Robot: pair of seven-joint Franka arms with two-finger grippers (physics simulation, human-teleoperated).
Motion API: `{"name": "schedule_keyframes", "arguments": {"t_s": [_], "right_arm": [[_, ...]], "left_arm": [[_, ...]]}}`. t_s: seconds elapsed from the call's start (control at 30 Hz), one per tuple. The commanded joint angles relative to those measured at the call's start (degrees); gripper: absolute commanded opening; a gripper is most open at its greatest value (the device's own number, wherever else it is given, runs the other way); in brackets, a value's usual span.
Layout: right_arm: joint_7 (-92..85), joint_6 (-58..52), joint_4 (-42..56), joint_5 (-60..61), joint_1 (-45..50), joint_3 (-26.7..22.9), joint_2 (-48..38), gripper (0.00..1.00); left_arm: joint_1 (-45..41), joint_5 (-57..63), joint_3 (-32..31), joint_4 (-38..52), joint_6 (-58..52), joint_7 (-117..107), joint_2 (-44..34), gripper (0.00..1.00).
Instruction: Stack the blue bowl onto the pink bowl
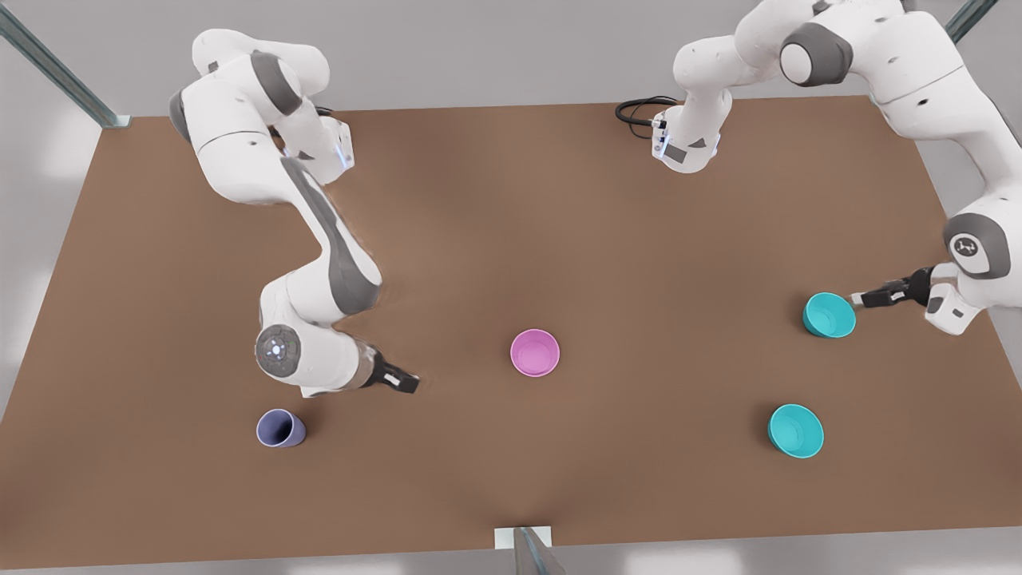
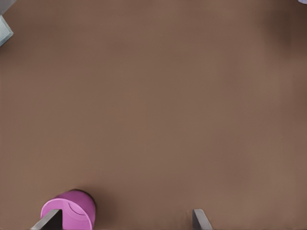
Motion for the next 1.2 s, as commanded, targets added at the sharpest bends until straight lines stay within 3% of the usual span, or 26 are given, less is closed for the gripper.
{"name": "schedule_keyframes", "arguments": {"t_s": [0.0, 0.07, 0.13, 0.23, 0.63, 0.73, 0.83, 0.87, 0.9, 0.93, 0.97, 1.03, 1.17], "right_arm": [[-37.3, -23.5, 0.2, -10.1, -4.4, 0.0, -3.8, 1.00], [-48.1, -30.0, 3.2, -14.6, -5.6, -0.5, -12.7, 1.00], [-52.1, -29.9, -0.8, -14.3, -5.3, -3.0, -24.8, 1.00], [-52.0, -26.7, -7.0, -14.2, -5.3, -3.7, -30.8, 1.00], [-52.1, -27.2, -8.7, -12.5, -5.5, -4.7, -29.8, 1.00], [-52.0, -27.2, -8.9, -12.2, -5.5, -4.9, -29.8, 1.00], [-52.0, -27.3, -8.9, -12.1, -5.4, -5.0, -29.8, 1.00], [-51.9, -27.2, -9.2, -12.1, -5.4, -5.0, -29.8, 1.00], [-51.9, -27.3, -9.2, -12.1, -5.4, -5.0, -29.8, 1.00], [-51.9, -27.3, -9.2, -12.1, -5.4, -5.0, -29.8, 1.00], [-52.0, -27.2, -9.2, -12.1, -5.4, -5.0, -29.8, 1.00], [-51.9, -27.3, -9.2, -12.1, -5.4, -5.0, -29.8, 1.00], [-52.0, -27.2, -9.6, -12.1, -5.4, -5.0, -29.7, 1.00]], "left_arm": [[0.9, -4.0, 1.7, -3.2, 14.5, 44.1, 1.2, 1.00], [0.9, -3.9, 1.7, -7.1, 17.8, 48.7, 1.2, 1.00], [1.9, -4.0, 1.7, -8.1, 19.8, 48.7, 3.3, 1.00], [3.6, -7.1, 1.7, -12.0, 25.0, 48.7, 4.9, 1.00], [4.5, -17.0, 1.6, -11.8, 27.2, 47.7, 9.2, 1.00], [4.4, -17.0, 0.1, -11.8, 26.9, 42.4, 8.9, 0.91], [4.3, -16.9, 0.0, -11.9, 26.9, 42.3, 8.9, 0.74], [4.3, -16.9, 0.0, -11.8, 26.8, 42.3, 8.9, 0.63], [4.3, -16.9, 0.0, -11.8, 26.6, 42.3, 8.9, 0.38], [4.3, -16.9, 0.0, -11.8, 26.6, 42.3, 8.9, 0.27], [4.4, -16.8, 0.0, -11.8, 26.6, 42.2, 8.9, 0.21], [3.8, -13.6, 0.0, -11.7, 26.3, 40.9, 8.6, 0.21], [-0.9, -11.3, -1.1, -10.4, 15.9, 26.3, 0.6, 0.21]]}}
